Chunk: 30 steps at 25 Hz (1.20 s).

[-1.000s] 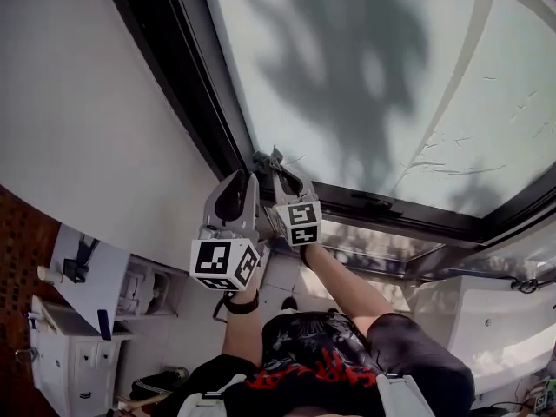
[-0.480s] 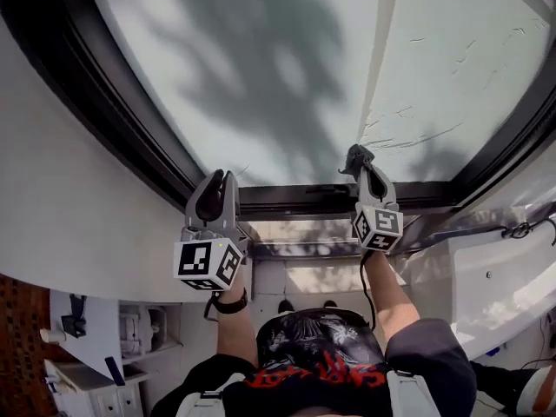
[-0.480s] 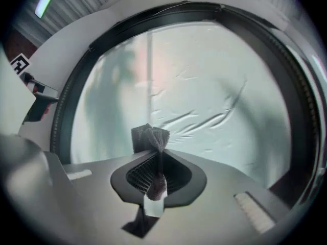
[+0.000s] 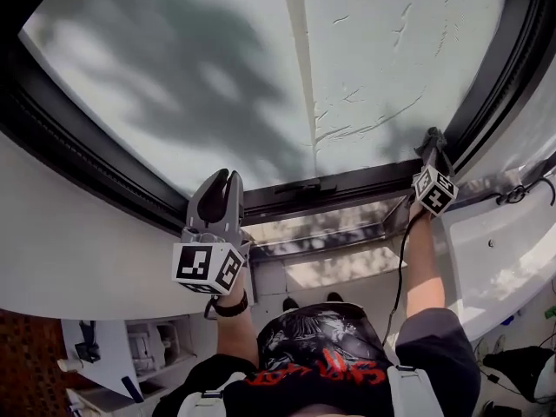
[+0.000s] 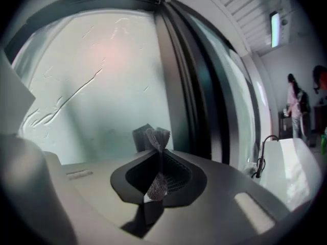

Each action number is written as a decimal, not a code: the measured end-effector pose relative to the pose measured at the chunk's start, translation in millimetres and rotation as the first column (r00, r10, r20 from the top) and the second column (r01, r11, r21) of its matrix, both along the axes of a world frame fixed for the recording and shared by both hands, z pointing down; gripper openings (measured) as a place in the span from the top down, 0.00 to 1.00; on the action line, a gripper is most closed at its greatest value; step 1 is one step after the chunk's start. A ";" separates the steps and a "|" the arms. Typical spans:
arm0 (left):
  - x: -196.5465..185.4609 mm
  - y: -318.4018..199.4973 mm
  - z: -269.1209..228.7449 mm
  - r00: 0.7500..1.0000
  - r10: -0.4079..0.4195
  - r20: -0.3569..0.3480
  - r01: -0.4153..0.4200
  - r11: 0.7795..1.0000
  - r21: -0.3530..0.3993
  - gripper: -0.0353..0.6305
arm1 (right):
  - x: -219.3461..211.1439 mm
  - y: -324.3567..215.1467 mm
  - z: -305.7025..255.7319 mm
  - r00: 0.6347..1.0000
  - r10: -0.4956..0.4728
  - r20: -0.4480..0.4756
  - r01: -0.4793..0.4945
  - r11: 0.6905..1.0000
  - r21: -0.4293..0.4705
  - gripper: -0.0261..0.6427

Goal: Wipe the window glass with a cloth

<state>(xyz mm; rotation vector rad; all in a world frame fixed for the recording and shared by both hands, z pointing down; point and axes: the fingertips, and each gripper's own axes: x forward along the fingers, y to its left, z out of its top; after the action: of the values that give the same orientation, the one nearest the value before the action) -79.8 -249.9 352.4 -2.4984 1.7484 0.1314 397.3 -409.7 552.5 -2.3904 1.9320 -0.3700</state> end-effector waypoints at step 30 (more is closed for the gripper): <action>-128.5 65.3 -12.2 0.963 -0.265 -0.052 0.267 0.963 0.046 0.95 | -357.6 44.6 19.5 0.700 -0.714 0.034 0.714 0.700 0.005 0.92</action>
<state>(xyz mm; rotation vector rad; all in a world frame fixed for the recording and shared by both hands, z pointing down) -208.3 -184.6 340.2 -2.2143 2.0491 0.2130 39.8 -365.1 572.0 -1.4882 2.7749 -0.4268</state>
